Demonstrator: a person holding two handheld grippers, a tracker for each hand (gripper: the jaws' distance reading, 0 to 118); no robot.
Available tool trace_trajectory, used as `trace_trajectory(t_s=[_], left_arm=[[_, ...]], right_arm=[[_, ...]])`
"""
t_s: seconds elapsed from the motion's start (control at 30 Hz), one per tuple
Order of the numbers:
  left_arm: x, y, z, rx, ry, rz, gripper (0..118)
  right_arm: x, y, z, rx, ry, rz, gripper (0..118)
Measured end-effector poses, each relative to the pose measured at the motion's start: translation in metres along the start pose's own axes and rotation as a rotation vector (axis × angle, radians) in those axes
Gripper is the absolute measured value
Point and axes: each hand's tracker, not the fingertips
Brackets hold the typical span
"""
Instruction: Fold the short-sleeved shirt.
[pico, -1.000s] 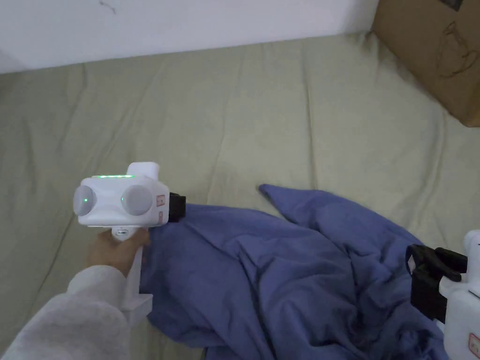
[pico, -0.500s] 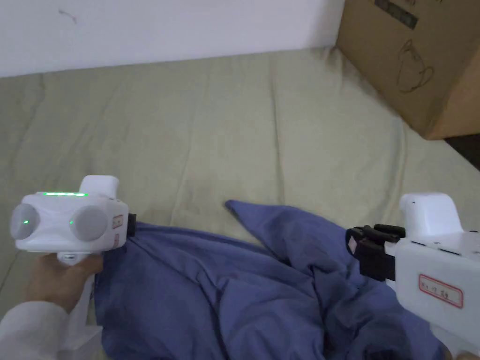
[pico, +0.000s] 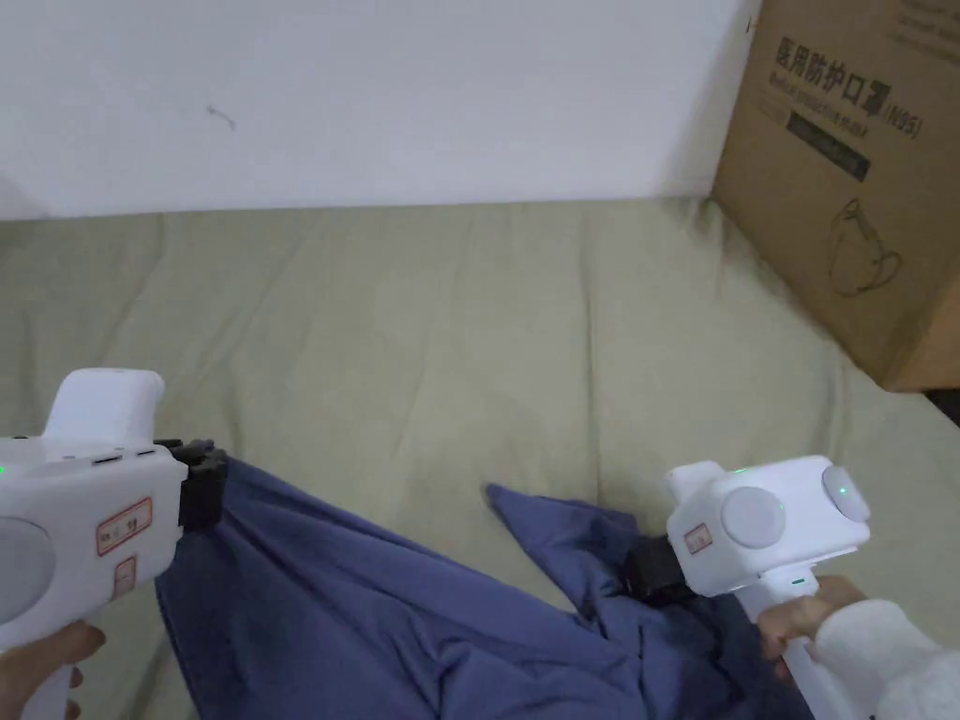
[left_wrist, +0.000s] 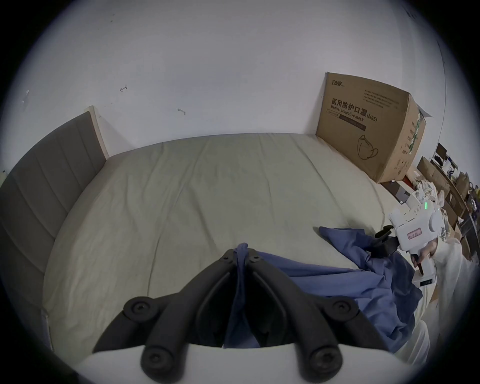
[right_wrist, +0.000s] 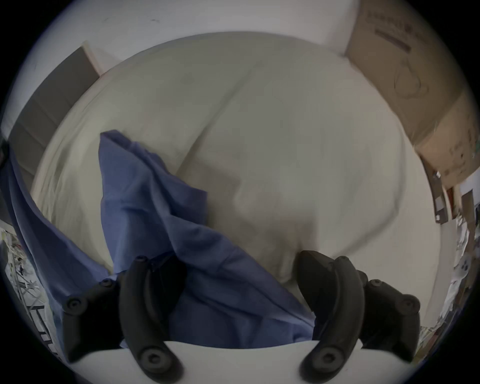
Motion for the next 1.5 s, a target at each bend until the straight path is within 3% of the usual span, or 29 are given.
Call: trace_trajectory(t_s=[0.03,0.13,0.17,0.2,0.23,0.3,0.53,0.6,0.73,0.97,1.07,1.13,1.23,1.4,1.5], left_arm=[[-0.003,0.001,0.002,0.001,0.008,-0.005,3],[-0.012,0.003,0.010,0.000,0.050,-0.014,3],[-0.016,0.004,0.014,-0.001,0.051,-0.003,3],[-0.020,0.005,0.020,0.005,0.044,0.016,3],[-0.024,0.007,0.025,0.004,0.042,0.032,3],[-0.027,0.011,0.038,0.013,0.070,0.026,3],[-0.047,0.046,0.089,0.083,0.143,0.014,3],[-0.056,0.056,0.103,0.107,0.162,0.029,3],[-0.068,0.073,0.129,0.146,0.179,0.059,3],[-0.051,0.116,0.168,0.240,0.192,0.035,3],[-0.051,0.153,0.177,0.273,0.251,-0.026,3],[-0.059,0.183,0.181,0.298,0.265,-0.023,3],[-0.071,0.230,0.179,0.308,0.301,-0.021,3],[-0.084,0.287,0.179,0.371,0.367,-0.053,3],[-0.094,0.311,0.178,0.399,0.390,-0.054,3]], right_arm=[[0.002,0.002,0.004,-0.008,0.024,-0.037,85],[0.008,0.008,0.005,-0.020,0.036,-0.046,63],[0.008,0.009,0.009,-0.016,0.027,-0.058,41],[0.012,0.009,0.015,0.005,0.010,-0.083,8],[0.018,0.010,0.023,0.036,-0.003,-0.155,2],[0.034,0.009,0.039,0.051,0.099,-0.224,2],[0.075,0.009,0.181,0.300,0.127,-0.376,2],[0.086,0.007,0.233,0.387,0.174,-0.360,2],[0.113,0.000,0.319,0.523,0.140,-0.330,2],[0.094,0.012,0.390,0.606,0.075,-0.290,2],[0.092,0.040,0.404,0.631,0.076,-0.332,2],[0.084,0.078,0.406,0.655,0.010,-0.359,2],[0.080,0.120,0.419,0.687,0.026,-0.397,2],[0.045,0.173,0.462,0.761,-0.033,-0.356,2],[0.036,0.191,0.491,0.810,-0.021,-0.343,2]])
